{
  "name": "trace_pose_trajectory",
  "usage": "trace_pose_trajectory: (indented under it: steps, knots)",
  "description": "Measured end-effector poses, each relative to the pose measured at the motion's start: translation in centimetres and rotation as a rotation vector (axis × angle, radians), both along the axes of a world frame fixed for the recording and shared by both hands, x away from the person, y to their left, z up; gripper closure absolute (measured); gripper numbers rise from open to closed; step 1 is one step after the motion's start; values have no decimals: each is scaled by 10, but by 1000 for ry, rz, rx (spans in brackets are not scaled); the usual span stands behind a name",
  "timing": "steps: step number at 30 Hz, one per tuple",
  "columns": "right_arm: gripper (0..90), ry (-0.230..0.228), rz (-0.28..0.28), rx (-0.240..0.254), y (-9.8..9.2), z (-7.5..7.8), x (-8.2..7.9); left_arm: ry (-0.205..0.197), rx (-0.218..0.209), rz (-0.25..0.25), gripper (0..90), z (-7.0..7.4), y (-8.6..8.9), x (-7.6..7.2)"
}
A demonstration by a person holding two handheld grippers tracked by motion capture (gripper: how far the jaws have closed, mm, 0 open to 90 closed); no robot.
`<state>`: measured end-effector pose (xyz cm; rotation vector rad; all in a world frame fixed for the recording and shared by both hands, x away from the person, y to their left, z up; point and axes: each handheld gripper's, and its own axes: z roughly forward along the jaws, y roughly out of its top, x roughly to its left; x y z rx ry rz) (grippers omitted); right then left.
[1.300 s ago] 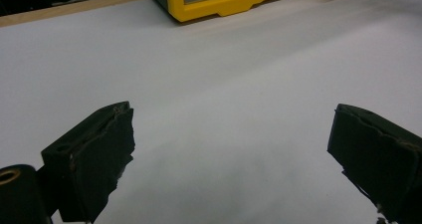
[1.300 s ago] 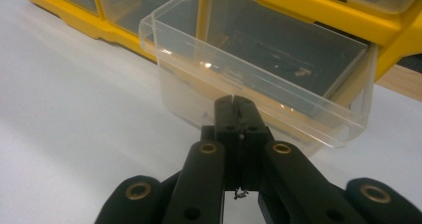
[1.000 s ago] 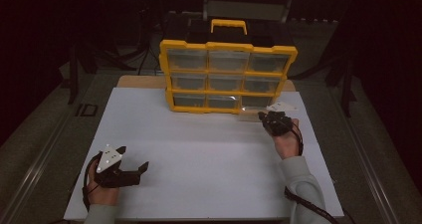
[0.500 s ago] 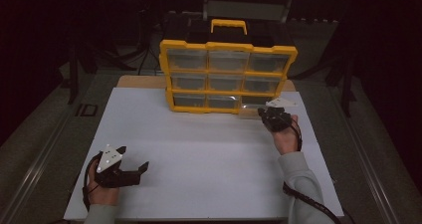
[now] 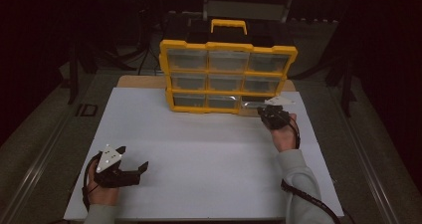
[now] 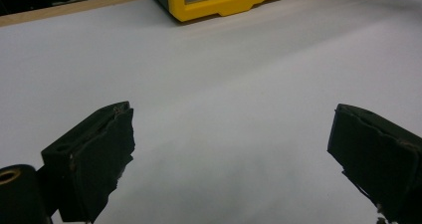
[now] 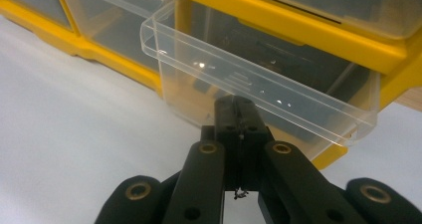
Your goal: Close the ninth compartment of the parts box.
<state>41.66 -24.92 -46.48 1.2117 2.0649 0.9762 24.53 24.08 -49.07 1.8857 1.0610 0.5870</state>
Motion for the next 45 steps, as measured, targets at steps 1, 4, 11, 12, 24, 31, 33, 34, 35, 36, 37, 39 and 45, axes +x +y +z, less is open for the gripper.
trace_pose_trajectory:
  steps: [1, 4, 11, 12, 24, 31, 33, 34, 35, 36, 37, 39, 45]
  knots:
    - [900, -1, -1, -1, 0, 0, 0, 1, 0, 0, 49, 0, 0, 0]
    - [900, 1, -2, 2, 0, 1, 3, -1, 1, -2, 49, 0, 0, 0]
    - [900, 1, -9, 4, 1, 0, 7, 0, 1, 0, 49, 0, 0, 0]
    - [900, 1, -7, 4, 1, 0, 8, 0, 1, 0, 49, 0, 0, 0]
    - [900, -1, -6, 5, 4, -1, 14, 0, 1, 1, 49, 0, 0, 0]
    - [900, 2, -14, 5, 6, -1, 19, -1, -4, 3, 49, 0, 1, -1]
    - [900, 2, -15, 7, 6, -1, 20, -1, -4, 2, 49, 0, 1, -1]
    - [900, 2, -15, 7, 6, -1, 20, -1, -4, 2, 49, 0, 1, -1]
    - [900, 5, -21, 11, 6, -1, 23, 1, -1, 2, 49, 0, 1, 0]
    - [900, 5, -23, 11, 6, -1, 24, 1, -2, 2, 49, 0, 1, 0]
    - [900, 6, -22, 11, 6, -1, 24, 1, -2, 2, 49, 0, 1, 0]
    - [900, 6, -24, 9, 5, -1, 25, 2, -1, 2, 49, 0, 1, 0]
    - [900, 10, -35, 13, 1, -1, 28, 2, 0, 1, 49, 0, 0, 0]
